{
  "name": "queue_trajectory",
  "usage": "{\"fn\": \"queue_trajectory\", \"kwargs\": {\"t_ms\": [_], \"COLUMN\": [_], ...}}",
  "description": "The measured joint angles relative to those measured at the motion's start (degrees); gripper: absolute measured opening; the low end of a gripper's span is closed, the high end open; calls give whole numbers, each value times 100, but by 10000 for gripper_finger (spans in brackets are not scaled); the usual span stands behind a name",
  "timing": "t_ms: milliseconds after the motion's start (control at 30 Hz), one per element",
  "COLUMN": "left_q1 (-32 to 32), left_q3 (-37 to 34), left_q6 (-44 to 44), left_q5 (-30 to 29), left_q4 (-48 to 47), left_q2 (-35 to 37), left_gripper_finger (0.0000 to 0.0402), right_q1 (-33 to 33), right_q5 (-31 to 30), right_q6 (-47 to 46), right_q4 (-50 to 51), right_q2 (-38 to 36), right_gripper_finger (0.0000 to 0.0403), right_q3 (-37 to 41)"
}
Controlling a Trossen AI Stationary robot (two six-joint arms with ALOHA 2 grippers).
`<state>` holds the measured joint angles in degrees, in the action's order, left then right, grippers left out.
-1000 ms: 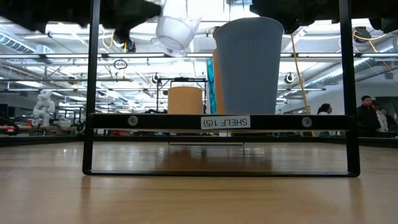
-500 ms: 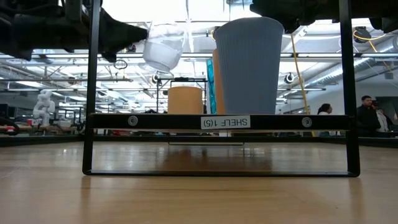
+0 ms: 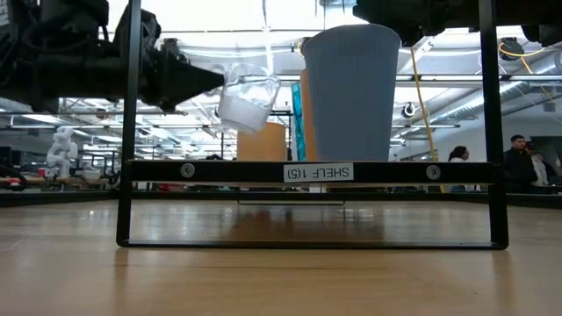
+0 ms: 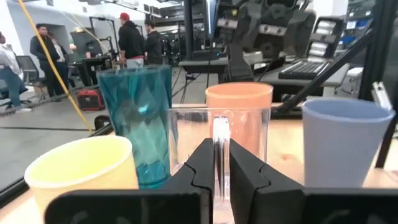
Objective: Stack small to large cups/mugs on shelf
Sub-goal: Put the transparent mug on the shelf
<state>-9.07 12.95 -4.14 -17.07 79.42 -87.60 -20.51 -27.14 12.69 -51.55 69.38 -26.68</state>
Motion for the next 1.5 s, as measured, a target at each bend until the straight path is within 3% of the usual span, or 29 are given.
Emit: {"fn": "queue_trajectory", "kwargs": {"t_ms": [233, 567, 933, 1167, 1500], "left_q1": [183, 264, 268, 268, 268], "left_q3": [2, 129, 142, 142, 140], "left_q6": [15, 110, 135, 58, 280], "left_q5": [90, 680, 706, 704, 655], "left_q4": [227, 329, 332, 244, -73], "left_q2": [-481, -786, -1068, -1064, -1070], "left_gripper_finger": [15, 21, 33, 19, 64], "right_q1": [0, 2, 7, 7, 7], "right_q5": [0, 0, 0, -2, -2], "right_q6": [2, 20, 22, 19, 15], "right_q4": [2, 7, 24, 46, 55], "right_q2": [0, 0, 0, 0, 0], "right_gripper_finger": [152, 152, 152, 152, 152], "right_q3": [0, 0, 0, 0, 0]}}
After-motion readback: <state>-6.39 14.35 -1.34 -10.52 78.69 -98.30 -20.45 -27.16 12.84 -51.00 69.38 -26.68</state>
